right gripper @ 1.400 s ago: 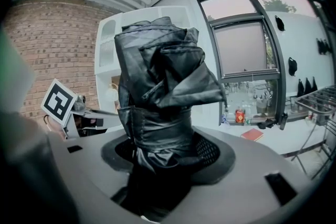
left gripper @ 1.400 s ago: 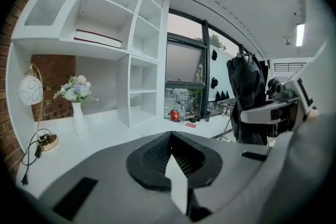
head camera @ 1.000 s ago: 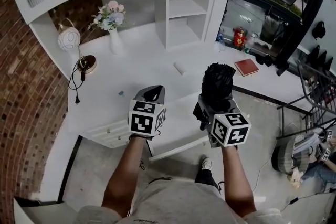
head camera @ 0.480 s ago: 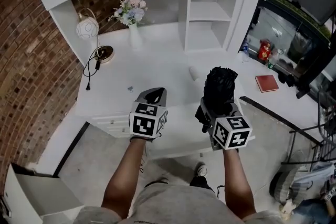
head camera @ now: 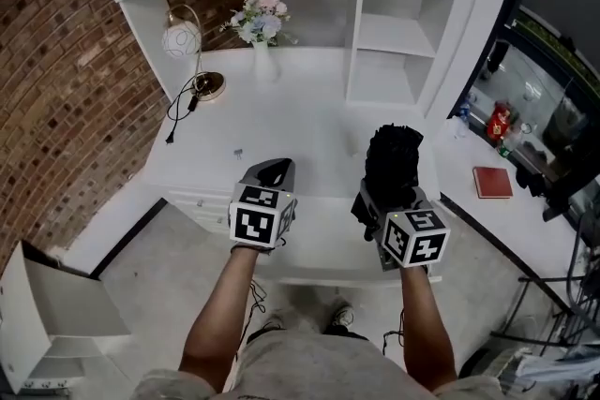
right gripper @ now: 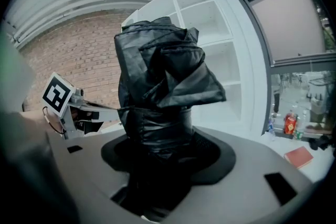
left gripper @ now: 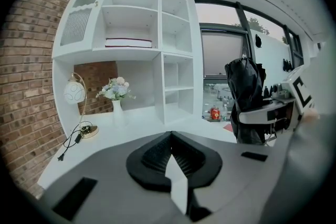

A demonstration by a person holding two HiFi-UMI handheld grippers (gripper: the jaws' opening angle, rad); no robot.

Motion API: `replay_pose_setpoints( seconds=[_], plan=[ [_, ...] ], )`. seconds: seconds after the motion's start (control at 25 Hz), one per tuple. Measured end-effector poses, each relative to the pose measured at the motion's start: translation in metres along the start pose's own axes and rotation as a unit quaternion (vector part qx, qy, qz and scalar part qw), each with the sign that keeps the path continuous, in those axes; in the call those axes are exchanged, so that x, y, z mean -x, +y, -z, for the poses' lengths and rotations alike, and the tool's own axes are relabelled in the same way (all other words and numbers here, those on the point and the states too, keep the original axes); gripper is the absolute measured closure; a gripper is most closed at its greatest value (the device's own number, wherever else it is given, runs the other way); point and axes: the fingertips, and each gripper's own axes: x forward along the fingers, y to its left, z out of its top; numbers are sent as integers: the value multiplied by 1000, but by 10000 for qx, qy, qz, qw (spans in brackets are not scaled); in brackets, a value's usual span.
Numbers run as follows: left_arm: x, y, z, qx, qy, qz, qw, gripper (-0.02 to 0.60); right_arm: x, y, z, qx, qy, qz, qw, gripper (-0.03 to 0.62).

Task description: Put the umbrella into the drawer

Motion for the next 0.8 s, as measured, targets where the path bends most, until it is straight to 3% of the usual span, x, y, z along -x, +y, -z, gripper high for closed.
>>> replay_pose_setpoints(
  seconds=[0.32, 0.8],
  plan=[
    [-7, -8, 9, 153, 88, -211, 9996, 584, -8, -25, 2, 21, 132, -202, 9997, 341],
    [3, 0, 26, 315, 142, -342, 9988, 584, -14, -14, 15, 359, 557, -643, 9957, 341]
  ],
)
